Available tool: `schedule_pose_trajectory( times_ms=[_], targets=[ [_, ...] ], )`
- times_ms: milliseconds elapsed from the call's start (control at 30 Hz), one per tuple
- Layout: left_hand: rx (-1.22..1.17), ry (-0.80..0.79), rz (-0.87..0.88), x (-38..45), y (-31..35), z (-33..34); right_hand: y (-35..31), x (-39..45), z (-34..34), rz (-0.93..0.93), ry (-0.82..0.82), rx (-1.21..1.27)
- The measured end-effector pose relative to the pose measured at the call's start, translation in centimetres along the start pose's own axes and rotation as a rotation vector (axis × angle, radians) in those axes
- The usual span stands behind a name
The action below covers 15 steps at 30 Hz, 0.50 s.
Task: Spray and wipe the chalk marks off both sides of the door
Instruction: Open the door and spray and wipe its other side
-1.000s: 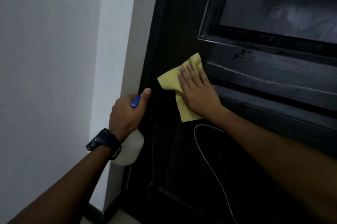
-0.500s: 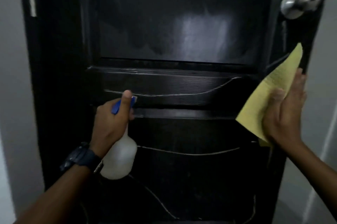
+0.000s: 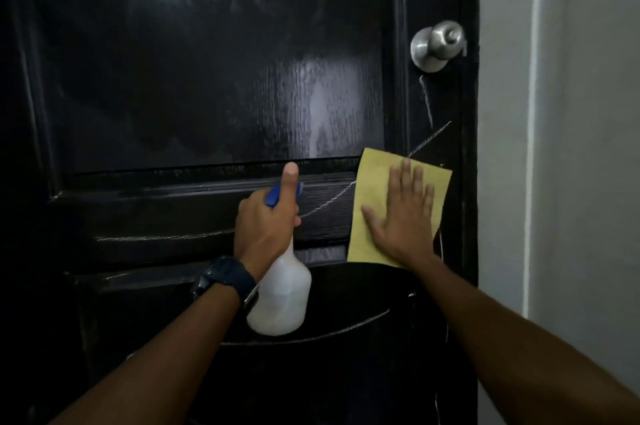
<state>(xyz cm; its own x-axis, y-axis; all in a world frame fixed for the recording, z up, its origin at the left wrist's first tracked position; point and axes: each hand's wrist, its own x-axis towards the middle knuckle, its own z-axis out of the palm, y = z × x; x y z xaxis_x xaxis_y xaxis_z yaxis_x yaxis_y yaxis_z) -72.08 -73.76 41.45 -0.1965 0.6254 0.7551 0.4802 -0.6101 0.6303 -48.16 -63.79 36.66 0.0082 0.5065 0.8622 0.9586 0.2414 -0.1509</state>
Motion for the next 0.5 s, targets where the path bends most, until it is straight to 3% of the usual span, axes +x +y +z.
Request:
schedule_pose_trajectory(
  times_ms=[267,500],
  targets=[
    [-0.058,-0.035,0.018,-0.2,1.5,2.1,0.6,0.4,0.0,-0.005,-0.026,0.008],
    [0.039,-0.091,-0.047,-2.3,1.7,2.7,0.4,-0.1,0.7,-0.006,0.008,0.006]
  ],
)
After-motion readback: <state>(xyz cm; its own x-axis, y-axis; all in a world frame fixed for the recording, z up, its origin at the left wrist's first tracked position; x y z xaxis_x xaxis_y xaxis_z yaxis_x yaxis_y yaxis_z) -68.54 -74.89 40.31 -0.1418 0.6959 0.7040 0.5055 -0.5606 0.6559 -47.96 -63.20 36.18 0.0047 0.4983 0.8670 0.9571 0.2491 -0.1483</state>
